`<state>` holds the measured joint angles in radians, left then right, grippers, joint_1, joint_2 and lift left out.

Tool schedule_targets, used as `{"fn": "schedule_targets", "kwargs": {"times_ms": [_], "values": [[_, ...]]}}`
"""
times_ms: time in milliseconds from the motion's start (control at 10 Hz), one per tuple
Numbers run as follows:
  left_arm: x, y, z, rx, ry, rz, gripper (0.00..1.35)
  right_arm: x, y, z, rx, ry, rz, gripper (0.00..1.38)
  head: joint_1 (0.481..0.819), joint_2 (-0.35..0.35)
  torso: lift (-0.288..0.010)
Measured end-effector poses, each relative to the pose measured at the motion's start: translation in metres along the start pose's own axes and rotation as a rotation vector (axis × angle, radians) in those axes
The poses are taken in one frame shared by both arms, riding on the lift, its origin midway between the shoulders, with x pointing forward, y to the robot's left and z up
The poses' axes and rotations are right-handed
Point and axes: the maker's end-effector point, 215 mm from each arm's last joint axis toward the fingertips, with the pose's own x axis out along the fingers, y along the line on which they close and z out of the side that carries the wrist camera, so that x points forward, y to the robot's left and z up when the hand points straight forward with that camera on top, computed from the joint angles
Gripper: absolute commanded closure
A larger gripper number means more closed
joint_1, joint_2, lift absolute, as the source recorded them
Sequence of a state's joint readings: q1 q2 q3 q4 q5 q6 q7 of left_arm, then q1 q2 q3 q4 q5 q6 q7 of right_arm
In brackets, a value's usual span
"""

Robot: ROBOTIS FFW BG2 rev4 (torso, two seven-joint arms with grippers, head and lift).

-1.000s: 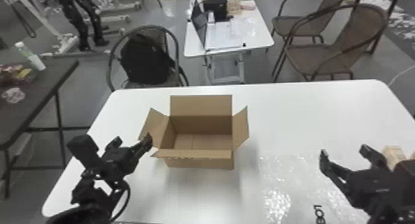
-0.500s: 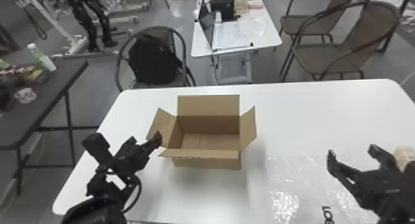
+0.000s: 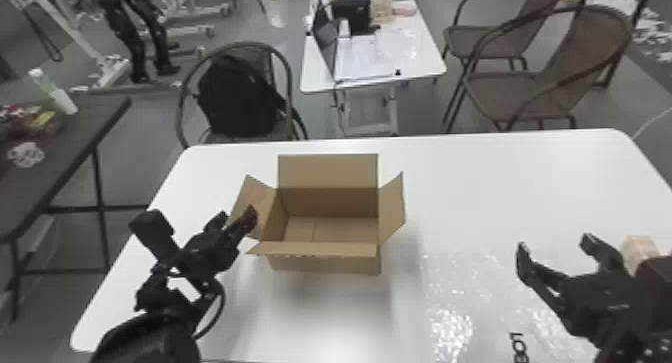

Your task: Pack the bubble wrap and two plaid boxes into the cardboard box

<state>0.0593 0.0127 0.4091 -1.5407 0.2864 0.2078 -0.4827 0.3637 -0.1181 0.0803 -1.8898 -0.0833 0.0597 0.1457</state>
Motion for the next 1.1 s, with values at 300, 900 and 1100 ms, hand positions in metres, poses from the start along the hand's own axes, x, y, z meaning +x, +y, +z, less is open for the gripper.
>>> {"fn": "schedule_targets", "kwargs": {"times_ms": [300, 900, 1100], "values": [[0.0, -0.002, 0.006, 0.023, -0.018, 0.007, 1.22, 0.0, 0.0, -0.002, 0.0, 0.004, -0.001, 0.32, 0.695, 0.199, -0.071], [0.0, -0.004, 0.008, 0.025, -0.031, 0.003, 1.22, -0.015, -0.016, -0.045, 0.076, 0.163, -0.08, 0.32, 0.695, 0.181, -0.071], [0.0, -0.005, 0.008, 0.025, -0.033, 0.001, 1.22, -0.013, -0.017, -0.072, 0.126, 0.259, -0.076, 0.32, 0.695, 0.178, -0.071]]}}
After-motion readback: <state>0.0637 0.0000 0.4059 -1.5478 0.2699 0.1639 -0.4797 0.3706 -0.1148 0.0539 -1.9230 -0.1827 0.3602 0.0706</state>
